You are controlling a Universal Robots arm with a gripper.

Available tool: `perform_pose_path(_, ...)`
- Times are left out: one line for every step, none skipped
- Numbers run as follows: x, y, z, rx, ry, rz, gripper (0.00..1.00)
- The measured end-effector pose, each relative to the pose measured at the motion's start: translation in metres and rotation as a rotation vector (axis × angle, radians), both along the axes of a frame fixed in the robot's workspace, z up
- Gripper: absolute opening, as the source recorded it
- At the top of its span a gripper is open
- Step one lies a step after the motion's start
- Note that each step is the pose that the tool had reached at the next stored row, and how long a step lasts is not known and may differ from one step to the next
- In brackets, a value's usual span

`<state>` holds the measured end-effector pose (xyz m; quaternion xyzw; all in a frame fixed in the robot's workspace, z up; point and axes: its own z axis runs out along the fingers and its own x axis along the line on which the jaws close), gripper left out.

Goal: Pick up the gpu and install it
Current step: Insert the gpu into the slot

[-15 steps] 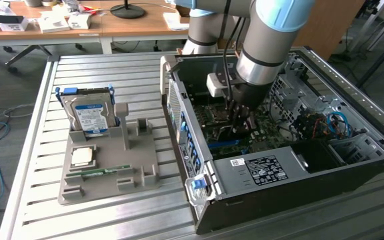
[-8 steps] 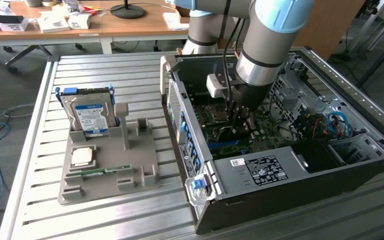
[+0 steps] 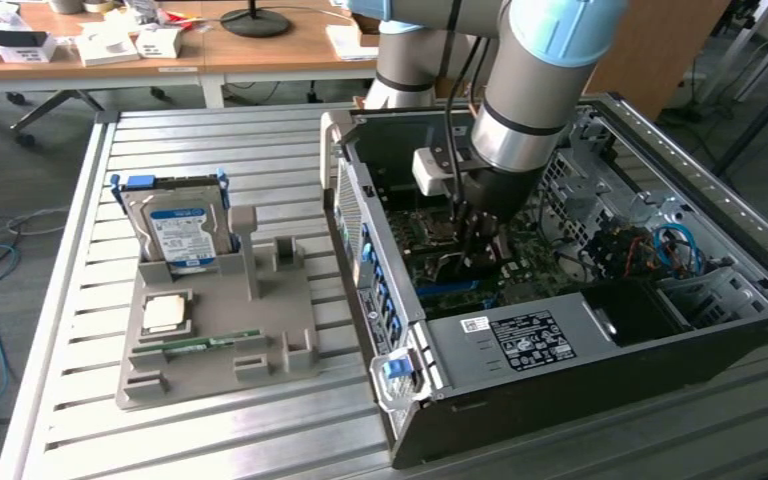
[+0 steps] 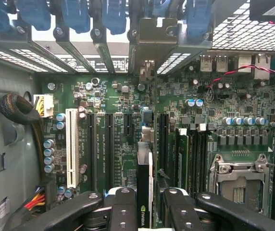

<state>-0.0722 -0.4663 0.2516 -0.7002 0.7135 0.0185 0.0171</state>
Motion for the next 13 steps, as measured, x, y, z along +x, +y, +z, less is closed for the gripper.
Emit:
perform_pose_path(0.0, 0.0, -0.0001, -0.0002, 0.0, 0.0, 0.26)
perform_pose_path(0.0, 0.0001, -0.0001, -0.0002, 0.0, 0.0, 0.26)
perform_pose_path(-0.0001, 0.0001, -0.0002, -0.0003, 0.0, 0.0, 0.26)
perform_pose_path(-0.0001, 0.0002, -0.0003, -0.0004, 0.0, -0.001, 0.26)
perform_pose_path(-0.0001, 0.0002, -0.0004, -0.0004, 0.0, -0.001, 0.26)
perform_pose_path(-0.0002, 0.0003, -0.0005, -0.0004, 0.0, -0.001, 0.26)
perform_pose_path(-0.0002, 0.0004, -0.0006, -0.0004, -0.0001, -0.001, 0.26)
perform_pose_path(-0.0003, 0.0005, -0.0007, -0.0004, 0.0, -0.001, 0.26)
perform_pose_path(-0.0004, 0.0005, -0.0008, -0.0005, -0.0001, -0.001, 0.26)
perform_pose_path(-0.0004, 0.0006, -0.0008, -0.0005, -0.0001, -0.001, 0.26)
perform_pose_path(-0.0005, 0.0007, -0.0009, -0.0005, 0.0, -0.001, 0.26)
perform_pose_path(-0.0004, 0.0007, -0.0009, -0.0005, 0.0, -0.001, 0.26)
perform_pose_path(-0.0004, 0.0007, -0.0009, -0.0005, 0.0, -0.001, 0.26)
